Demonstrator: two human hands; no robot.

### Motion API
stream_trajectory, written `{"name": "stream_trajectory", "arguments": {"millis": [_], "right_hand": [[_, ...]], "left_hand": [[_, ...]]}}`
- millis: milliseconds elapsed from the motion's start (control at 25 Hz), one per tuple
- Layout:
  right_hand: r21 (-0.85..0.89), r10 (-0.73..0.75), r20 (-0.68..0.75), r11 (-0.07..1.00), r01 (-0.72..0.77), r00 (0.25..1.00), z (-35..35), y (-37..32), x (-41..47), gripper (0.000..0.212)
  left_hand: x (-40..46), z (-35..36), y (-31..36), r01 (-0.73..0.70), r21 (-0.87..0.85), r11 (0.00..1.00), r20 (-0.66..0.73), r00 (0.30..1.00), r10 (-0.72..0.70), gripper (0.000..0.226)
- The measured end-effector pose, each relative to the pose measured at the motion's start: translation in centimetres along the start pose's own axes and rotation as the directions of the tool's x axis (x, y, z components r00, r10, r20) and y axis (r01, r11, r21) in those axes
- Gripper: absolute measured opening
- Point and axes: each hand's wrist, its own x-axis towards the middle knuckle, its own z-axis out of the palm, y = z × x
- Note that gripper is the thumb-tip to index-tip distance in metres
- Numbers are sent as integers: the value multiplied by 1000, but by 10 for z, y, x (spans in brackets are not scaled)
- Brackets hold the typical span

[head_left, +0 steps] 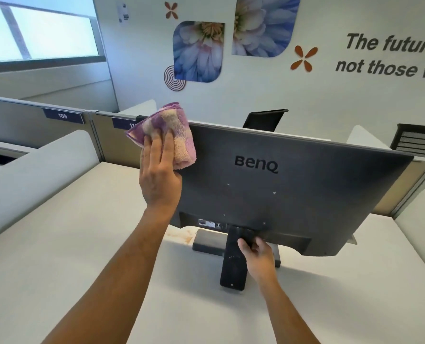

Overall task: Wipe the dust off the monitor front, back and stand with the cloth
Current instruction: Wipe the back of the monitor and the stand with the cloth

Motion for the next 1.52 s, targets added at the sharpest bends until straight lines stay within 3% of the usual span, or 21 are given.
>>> {"name": "stream_trajectory", "arguments": {"millis": [80, 120, 200, 240, 280, 360, 440, 480, 560, 640, 760, 840, 880, 960, 1000, 1040, 1080, 1160, 1240, 1360, 1520], "right_hand": [[4, -8, 0, 1000, 8, 1000, -1, 3, 2, 21], [12, -21, 1, 1000, 21, 1000, 0, 4, 3, 21], [26, -40, -10, 999, 41, 999, 1, 7, 5, 25], [26, -43, -11, 999, 43, 999, 1, 8, 6, 26], [25, -43, -7, 999, 43, 999, 2, 9, 6, 27], [23, -36, -4, 999, 36, 999, 2, 10, 7, 28], [35, -33, -6, 999, 34, 999, 2, 11, 7, 28], [44, -39, -6, 998, 39, 999, 2, 11, 7, 27], [56, -42, -2, 998, 42, 999, 1, 11, 6, 26], [69, -43, 5, 997, 42, 999, 2, 10, 5, 25], [65, -31, 3, 997, 30, 1000, 1, 6, 2, 20], [67, -42, 2, 997, 42, 999, 2, 3, 0, 18], [65, -46, 4, 997, 45, 999, 2, 2, -1, 18], [64, -41, 3, 997, 40, 999, 2, 0, -3, 18], [65, -38, 1, 997, 38, 999, 2, 0, -3, 19], [58, -37, -1, 998, 38, 999, 2, 0, -4, 19], [48, -39, -2, 998, 39, 999, 1, -1, -4, 18], [49, -31, 4, 998, 31, 999, 0, -2, -4, 15], [58, -23, 10, 998, 23, 1000, 0, -2, -4, 15], [64, -21, 7, 998, 21, 1000, 1, -3, -4, 16], [58, -15, 2, 998, 15, 1000, 2, -4, -4, 19]], "left_hand": [[-7, 0, -13, 251, -69, 966, 68, 967, -246, 73], [-10, 1, -21, 450, -110, 886, 127, 890, -437, 71], [-13, 1, -36, 847, -133, 515, 291, 530, -797, 47], [-14, -2, -40, 915, -121, 385, 333, 403, -852, 38], [-15, -5, -43, 914, -133, 382, 305, 405, -862, 35], [-6, -14, -38, 774, -262, 577, 132, 621, -773, 45], [9, -21, -24, 517, -403, 755, -13, 822, -569, 67], [15, -19, -17, 380, -400, 834, -72, 894, -442, 75], [23, -13, -10, 207, -266, 941, -84, 968, -237, 84], [12, -5, -12, 167, -145, 975, -4, 986, -169, 86], [-46, 13, -21, 307, -132, 942, 119, 949, -293, 81], [-97, 22, -34, 434, -87, 897, 286, 873, -395, 73], [-117, 24, -41, 551, -40, 834, 385, 779, -496, 66], [-126, 23, -47, 838, 9, 546, 483, 474, -736, 41], [-118, 20, -46, 906, -84, 415, 473, 403, -784, 30], [-104, 15, -43, 903, -229, 364, 433, 430, -792, 27], [-86, 8, -37, 838, -362, 408, 365, 530, -765, 30], [-46, -7, -23, 589, -493, 640, 162, 785, -598, 51], [-15, -12, -8, 316, -437, 842, -24, 932, -362, 69], [-15, -5, 3, 127, -264, 956, -18, 991, -136, 72], [-92, 20, -9, 298, -209, 932, 224, 942, -251, 74]]}}
